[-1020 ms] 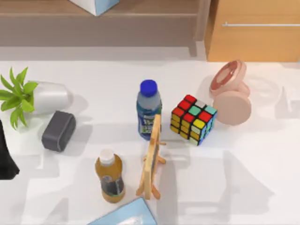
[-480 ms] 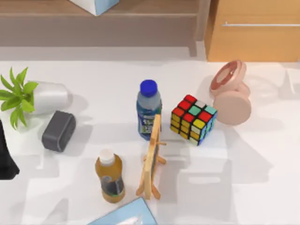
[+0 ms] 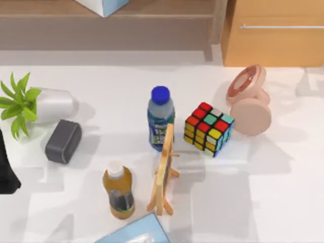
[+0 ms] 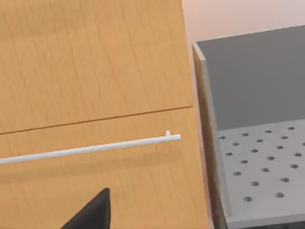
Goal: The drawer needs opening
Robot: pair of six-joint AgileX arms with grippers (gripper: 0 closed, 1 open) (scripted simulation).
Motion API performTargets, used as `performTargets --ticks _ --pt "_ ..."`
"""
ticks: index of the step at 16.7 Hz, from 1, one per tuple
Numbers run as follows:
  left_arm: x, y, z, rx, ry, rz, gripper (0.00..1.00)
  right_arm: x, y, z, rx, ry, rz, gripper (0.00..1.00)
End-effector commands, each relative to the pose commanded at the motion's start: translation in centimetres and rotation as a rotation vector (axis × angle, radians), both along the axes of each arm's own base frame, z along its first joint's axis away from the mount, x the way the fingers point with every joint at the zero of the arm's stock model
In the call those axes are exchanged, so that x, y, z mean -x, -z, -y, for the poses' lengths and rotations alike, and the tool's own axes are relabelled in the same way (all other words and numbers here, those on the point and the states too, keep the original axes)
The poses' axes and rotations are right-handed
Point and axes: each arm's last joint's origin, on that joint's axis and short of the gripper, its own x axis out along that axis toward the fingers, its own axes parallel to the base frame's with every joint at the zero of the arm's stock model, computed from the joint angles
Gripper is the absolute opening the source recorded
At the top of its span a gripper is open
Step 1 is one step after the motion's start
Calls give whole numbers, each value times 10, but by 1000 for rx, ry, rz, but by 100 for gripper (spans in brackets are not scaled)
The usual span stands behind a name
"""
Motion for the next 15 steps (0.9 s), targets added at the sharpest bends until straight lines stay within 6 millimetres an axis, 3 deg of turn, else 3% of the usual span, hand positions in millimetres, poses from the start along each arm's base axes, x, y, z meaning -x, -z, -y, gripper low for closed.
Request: performTargets --ticks 4,8,11,15 --pt "0 0 0 0 0 0 100 -50 30 -15 -319 -1 -5 100" --pt "0 0 0 0 0 0 100 -96 79 -44 -741 1 -13 100" --pt "0 0 0 0 0 0 100 -117 119 -71 -1038 4 -14 100" --pt "0 0 0 0 0 0 100 -128 161 -102 -1310 2 -9 100"
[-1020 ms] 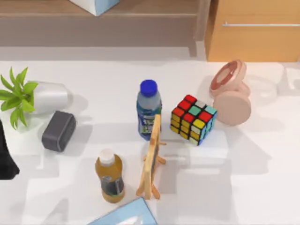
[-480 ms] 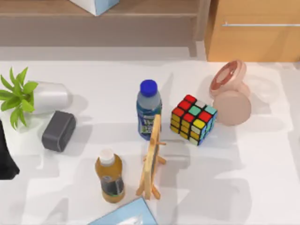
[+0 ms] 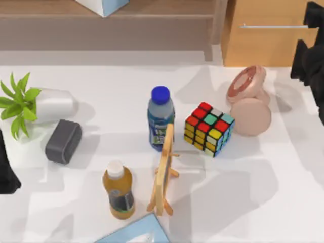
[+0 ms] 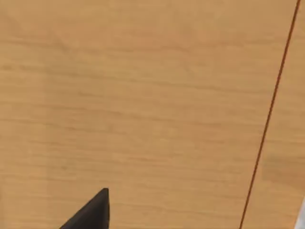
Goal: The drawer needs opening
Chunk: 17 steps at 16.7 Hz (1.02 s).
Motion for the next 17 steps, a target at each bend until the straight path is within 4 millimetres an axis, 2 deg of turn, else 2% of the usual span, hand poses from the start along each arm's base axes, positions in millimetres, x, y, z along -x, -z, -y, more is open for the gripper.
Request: performTargets --ticks 4,9,15,17 --pt "0 0 0 0 0 0 100 -1 18 -15 -103 1 1 100" --pt "0 0 0 0 0 0 100 -1 18 -13 -101 4 -2 100" --pt "0 0 0 0 0 0 100 -24 18 -14 -103 1 1 100" --pt "0 0 0 0 0 0 100 -26 18 -14 -103 1 1 100"
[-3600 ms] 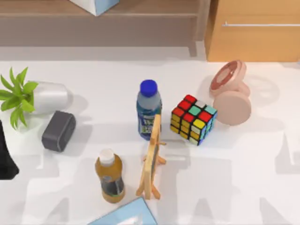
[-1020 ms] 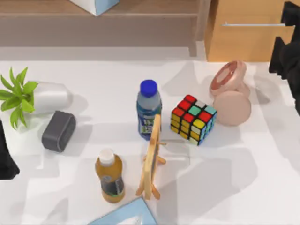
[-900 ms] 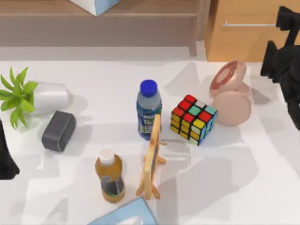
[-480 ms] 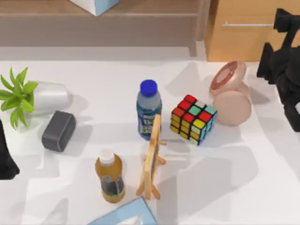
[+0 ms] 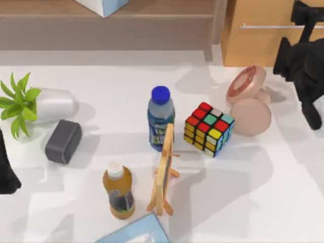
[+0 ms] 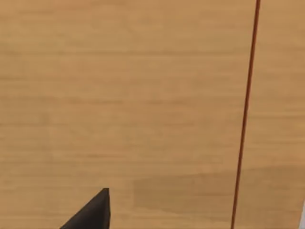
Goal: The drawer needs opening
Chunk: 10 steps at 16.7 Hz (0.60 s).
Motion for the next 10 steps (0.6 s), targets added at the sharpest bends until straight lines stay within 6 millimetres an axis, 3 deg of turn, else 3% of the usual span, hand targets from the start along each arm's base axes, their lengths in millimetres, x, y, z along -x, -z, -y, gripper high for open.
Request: performTargets --ticks 2,10 --pt "0 0 0 0 0 0 100 0 0 0 0 0 0 100" --pt "0 0 0 0 0 0 100 0 0 0 0 0 0 40"
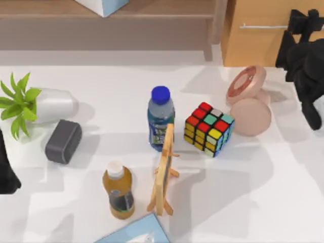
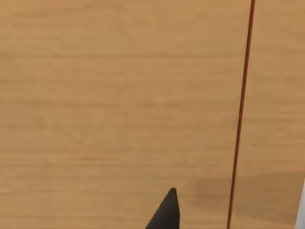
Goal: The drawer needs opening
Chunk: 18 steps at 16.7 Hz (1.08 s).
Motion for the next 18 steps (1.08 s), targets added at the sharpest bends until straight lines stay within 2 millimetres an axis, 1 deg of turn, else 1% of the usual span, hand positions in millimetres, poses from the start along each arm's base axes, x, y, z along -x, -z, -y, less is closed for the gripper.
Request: performTargets --ticks 5,6,13,14,15,17,18 --pt "0 0 0 0 0 0 100 0 0 0 0 0 0 2" --pt "0 0 0 0 0 0 100 0 0 0 0 0 0 0" --pt "0 0 0 0 0 0 100 0 0 0 0 0 0 0" --pt "0 0 0 0 0 0 100 1 5 -1 10 -2 -19 0" --pt "0 0 0 0 0 0 100 1 4 -1 10 0 -16 0" --pt "0 0 0 0 0 0 100 9 -1 -2 7 4 5 0" --pt "0 0 0 0 0 0 100 16 -1 -2 7 3 6 0"
